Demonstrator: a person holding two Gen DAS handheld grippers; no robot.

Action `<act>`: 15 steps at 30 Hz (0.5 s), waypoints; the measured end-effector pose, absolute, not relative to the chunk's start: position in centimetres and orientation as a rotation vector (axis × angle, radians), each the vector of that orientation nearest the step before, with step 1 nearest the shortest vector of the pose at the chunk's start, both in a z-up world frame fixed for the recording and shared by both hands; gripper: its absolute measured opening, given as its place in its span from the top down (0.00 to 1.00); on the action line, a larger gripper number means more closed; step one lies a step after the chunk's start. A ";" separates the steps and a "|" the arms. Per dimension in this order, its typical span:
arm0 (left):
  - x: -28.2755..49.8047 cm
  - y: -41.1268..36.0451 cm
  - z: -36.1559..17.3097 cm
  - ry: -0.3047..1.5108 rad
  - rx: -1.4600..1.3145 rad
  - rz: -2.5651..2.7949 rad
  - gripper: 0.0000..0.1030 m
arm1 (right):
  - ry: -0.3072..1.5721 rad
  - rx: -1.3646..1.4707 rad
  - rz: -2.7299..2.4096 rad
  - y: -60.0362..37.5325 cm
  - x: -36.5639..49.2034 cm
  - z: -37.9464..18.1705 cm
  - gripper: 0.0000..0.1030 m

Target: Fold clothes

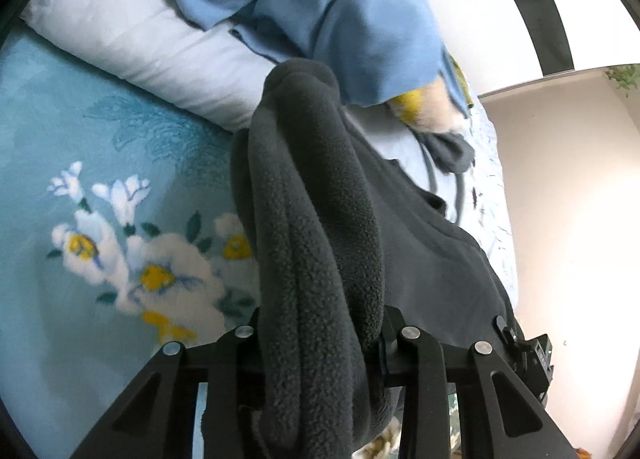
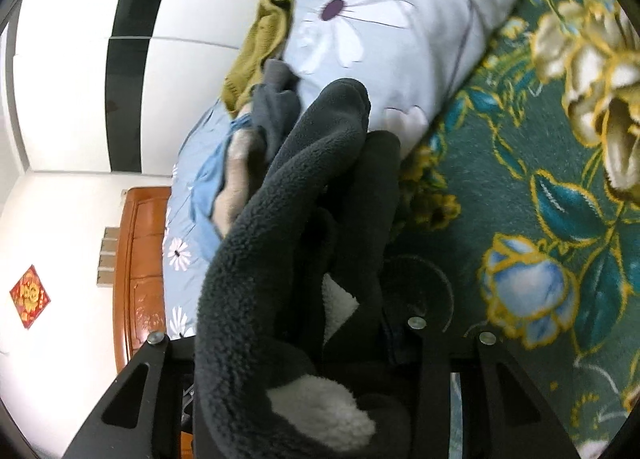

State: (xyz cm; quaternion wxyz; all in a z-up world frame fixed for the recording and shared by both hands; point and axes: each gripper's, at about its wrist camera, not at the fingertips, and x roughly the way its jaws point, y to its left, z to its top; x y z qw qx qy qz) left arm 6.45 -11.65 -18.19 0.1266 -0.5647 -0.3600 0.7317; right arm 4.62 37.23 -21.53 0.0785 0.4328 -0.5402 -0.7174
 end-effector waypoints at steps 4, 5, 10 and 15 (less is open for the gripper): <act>7.4 -10.7 -15.0 -1.059 -1.641 2.117 0.66 | -1.585 1.320 -2.139 36.6 5.6 -19.0 0.57; 8.4 -11.2 -14.2 -1.059 -1.641 2.114 0.66 | -1.579 1.327 -2.137 36.4 6.1 -18.3 0.57; 11.4 -11.8 -11.1 -1.069 -1.623 2.101 0.67 | -1.555 1.357 -2.128 34.8 10.4 -15.2 0.57; 15.7 -14.7 -7.4 -1.094 -1.579 2.104 0.67 | -1.533 1.373 -2.128 32.9 13.0 -11.5 0.57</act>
